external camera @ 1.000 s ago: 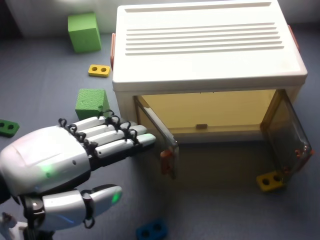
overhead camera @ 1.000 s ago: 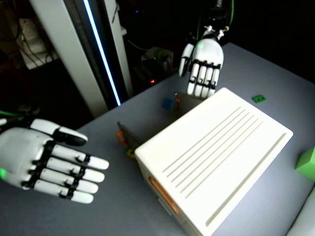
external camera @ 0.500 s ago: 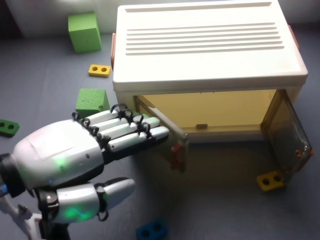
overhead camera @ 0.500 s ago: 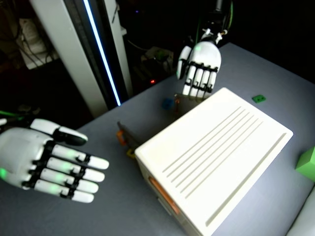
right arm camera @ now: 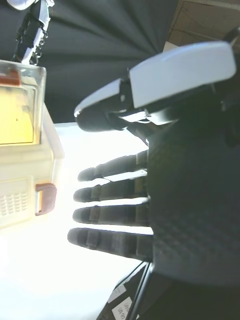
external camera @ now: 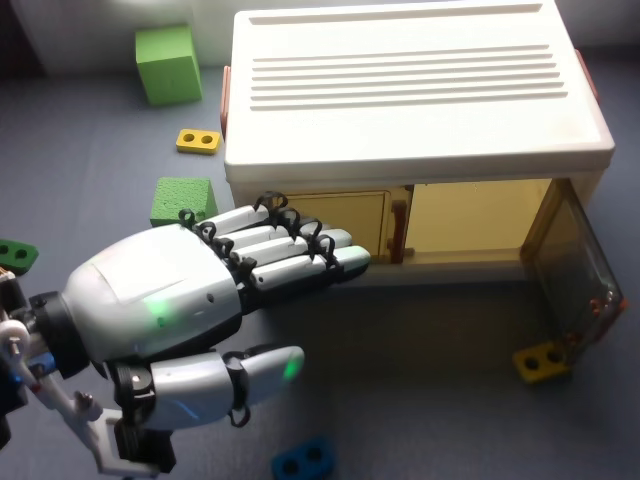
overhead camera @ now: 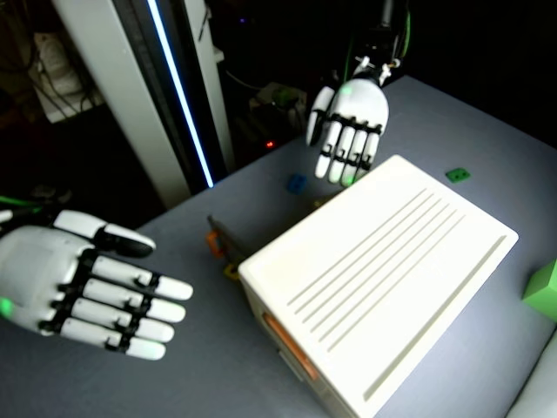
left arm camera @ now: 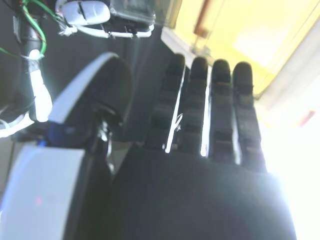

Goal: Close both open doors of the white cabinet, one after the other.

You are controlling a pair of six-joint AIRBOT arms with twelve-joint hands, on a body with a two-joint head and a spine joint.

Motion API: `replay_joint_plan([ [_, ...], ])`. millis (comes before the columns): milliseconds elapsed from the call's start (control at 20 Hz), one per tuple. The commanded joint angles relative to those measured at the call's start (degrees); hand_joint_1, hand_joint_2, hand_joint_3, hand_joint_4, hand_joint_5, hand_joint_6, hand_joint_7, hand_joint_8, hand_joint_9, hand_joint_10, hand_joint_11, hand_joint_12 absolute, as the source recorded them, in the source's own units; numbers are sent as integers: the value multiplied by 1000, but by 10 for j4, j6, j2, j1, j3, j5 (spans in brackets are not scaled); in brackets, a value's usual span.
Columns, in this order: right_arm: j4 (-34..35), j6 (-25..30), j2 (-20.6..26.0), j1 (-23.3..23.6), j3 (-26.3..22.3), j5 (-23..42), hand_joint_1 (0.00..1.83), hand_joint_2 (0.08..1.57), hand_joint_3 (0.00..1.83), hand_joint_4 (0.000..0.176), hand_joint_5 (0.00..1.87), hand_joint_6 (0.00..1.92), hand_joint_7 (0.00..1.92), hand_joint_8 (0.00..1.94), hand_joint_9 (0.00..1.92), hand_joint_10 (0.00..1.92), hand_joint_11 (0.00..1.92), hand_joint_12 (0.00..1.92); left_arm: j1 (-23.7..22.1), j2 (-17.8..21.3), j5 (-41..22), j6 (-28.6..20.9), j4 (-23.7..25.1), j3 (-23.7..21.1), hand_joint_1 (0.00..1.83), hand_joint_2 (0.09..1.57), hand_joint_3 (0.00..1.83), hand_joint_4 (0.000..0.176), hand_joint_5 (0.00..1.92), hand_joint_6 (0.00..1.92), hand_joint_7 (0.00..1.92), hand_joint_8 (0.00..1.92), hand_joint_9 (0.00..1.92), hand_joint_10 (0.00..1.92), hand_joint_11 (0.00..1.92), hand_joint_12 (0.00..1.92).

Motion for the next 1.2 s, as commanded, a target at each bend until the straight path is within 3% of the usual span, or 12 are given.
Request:
replay_joint_plan([
  [0, 16, 5, 2, 3, 3, 67, 318, 1500, 0, 0, 156, 4, 139, 7, 119, 5, 154, 12, -8, -3, -62, -4, -5, 3, 0, 1571, 212, 0, 90, 0, 75, 2, 97, 0, 0, 330],
  [150, 16, 6, 2, 3, 3, 67, 320, 1499, 0, 0, 170, 3, 148, 2, 130, 3, 165, 12, -17, -13, -56, -3, -5, 10, 0, 1571, 245, 0, 102, 6, 85, 5, 100, 4, 0, 347],
  [300, 14, 7, 2, 3, 3, 67, 481, 1486, 0, 0, 191, 4, 179, 4, 151, 3, 188, 14, -21, -14, -61, -3, -5, 10, 0, 1571, 240, 0, 133, 7, 102, 3, 112, 2, 0, 361],
  [350, 10, 9, 2, 2, 3, 67, 488, 1486, 0, 0, 190, 2, 173, 0, 139, 0, 178, 9, -19, -13, -65, -3, -5, 7, 0, 1571, 249, 0, 96, 5, 56, 3, 68, 3, 0, 264],
  [450, -1, 13, 2, 3, 3, 67, 448, 1480, 0, 0, 194, 2, 169, 0, 133, 0, 183, 10, -12, -8, -74, -4, -5, 0, 0, 1571, 257, 0, 61, 1, 22, 1, 45, 0, 0, 213],
  [550, -12, 16, 2, 3, 2, 67, 408, 1494, 3, 0, 181, 0, 164, 0, 139, 1, 205, 15, -1, -4, -83, -7, -7, -7, 0, 1571, 249, 0, 66, 1, 42, 2, 72, 2, 0, 289],
  [650, -27, 18, 2, 3, -1, 63, 117, 1505, 8, 0, 143, 4, 132, 4, 118, 4, 184, 4, 11, 4, -95, -11, -10, -14, 0, 1571, 230, 0, 137, 9, 105, 8, 130, 6, 0, 396],
  [750, -47, 18, 2, 8, -3, 50, 98, 1503, 2, 0, 175, 5, 145, 3, 134, 3, 195, 6, 24, 14, -103, -11, -17, -23, 0, 1571, 238, 0, 98, 3, 57, 3, 89, 1, 0, 280],
  [900, -77, 18, 2, 23, -4, 29, 0, 1497, 0, 0, 139, 0, 105, 0, 86, 0, 164, 0, 50, 28, -111, -8, -39, -32, 0, 1571, 238, 0, 119, 0, 94, 0, 117, 0, 0, 424],
  [1050, -106, 16, 1, 40, -7, 8, 0, 1454, 0, 0, 114, 0, 87, 0, 58, 0, 134, 1, 79, 40, -122, 11, -76, -41, 0, 1571, 245, 0, 164, 1, 132, 2, 172, 0, 0, 749],
  [1150, -119, 14, -1, 49, -7, -4, 0, 1438, 0, 0, 112, 3, 82, 2, 54, 1, 130, 1, 93, 50, -131, 22, -95, -48, 0, 1571, 210, 0, 129, 3, 109, 2, 131, 4, 0, 630],
])
